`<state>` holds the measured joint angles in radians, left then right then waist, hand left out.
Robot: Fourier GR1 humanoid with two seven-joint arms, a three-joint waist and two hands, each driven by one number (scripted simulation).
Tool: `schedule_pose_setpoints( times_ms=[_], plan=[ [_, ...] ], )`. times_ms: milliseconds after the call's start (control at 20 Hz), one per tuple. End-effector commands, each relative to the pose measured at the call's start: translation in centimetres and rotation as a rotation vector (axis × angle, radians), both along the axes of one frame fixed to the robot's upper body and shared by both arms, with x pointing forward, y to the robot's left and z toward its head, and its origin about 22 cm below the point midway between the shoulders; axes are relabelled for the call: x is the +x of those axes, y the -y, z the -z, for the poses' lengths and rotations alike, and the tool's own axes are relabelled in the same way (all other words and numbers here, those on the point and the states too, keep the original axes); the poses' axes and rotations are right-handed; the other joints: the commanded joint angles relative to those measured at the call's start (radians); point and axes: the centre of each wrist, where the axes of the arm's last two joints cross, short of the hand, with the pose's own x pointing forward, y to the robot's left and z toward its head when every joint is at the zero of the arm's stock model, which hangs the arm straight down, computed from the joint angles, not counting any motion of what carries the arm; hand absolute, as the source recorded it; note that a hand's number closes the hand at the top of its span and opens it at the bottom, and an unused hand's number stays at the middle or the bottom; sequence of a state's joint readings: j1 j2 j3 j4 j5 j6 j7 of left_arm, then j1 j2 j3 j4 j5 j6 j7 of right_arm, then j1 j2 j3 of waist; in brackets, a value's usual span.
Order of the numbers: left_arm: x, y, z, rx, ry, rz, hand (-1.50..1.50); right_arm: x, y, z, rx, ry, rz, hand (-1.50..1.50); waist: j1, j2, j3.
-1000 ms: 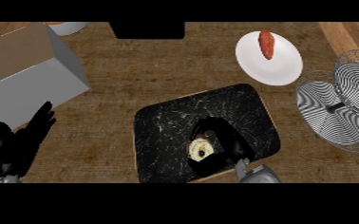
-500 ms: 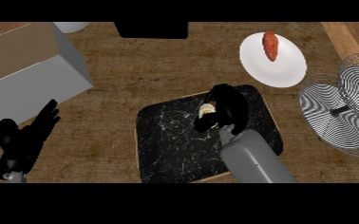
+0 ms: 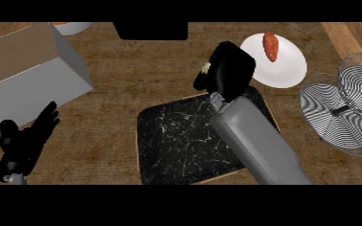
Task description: Pick the cupcake from the tray and place it in the tiered basket
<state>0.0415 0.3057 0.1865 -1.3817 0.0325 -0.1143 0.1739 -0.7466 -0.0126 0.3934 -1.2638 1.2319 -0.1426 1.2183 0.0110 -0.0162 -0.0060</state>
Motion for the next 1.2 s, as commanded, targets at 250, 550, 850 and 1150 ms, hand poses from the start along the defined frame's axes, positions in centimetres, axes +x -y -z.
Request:
schedule_pose_setpoints(
  times_ms=[250,550,850,1150],
  plan=[
    [-0.1,0.7,0.2,-0.006,0.000,-0.006,0.00,0.9,-0.7,-8.2,0.039,0.162,0.310,1.50,-0.006,0.006,0.005],
    [0.3,1.0,0.2,-0.013,0.008,-0.010,0.00,1.8,0.5,-10.6,0.031,0.266,0.369,1.50,-0.008,0.013,0.006],
    [-0.8,0.5,0.8,-0.004,0.010,-0.009,0.00,3.2,5.8,-11.3,-0.005,0.281,0.389,1.50,-0.009,0.014,0.006],
    [0.1,-0.7,-1.0,0.007,0.017,-0.008,0.00,4.8,13.4,-10.6,0.013,0.344,0.366,1.50,-0.008,0.016,0.007]
  ],
)
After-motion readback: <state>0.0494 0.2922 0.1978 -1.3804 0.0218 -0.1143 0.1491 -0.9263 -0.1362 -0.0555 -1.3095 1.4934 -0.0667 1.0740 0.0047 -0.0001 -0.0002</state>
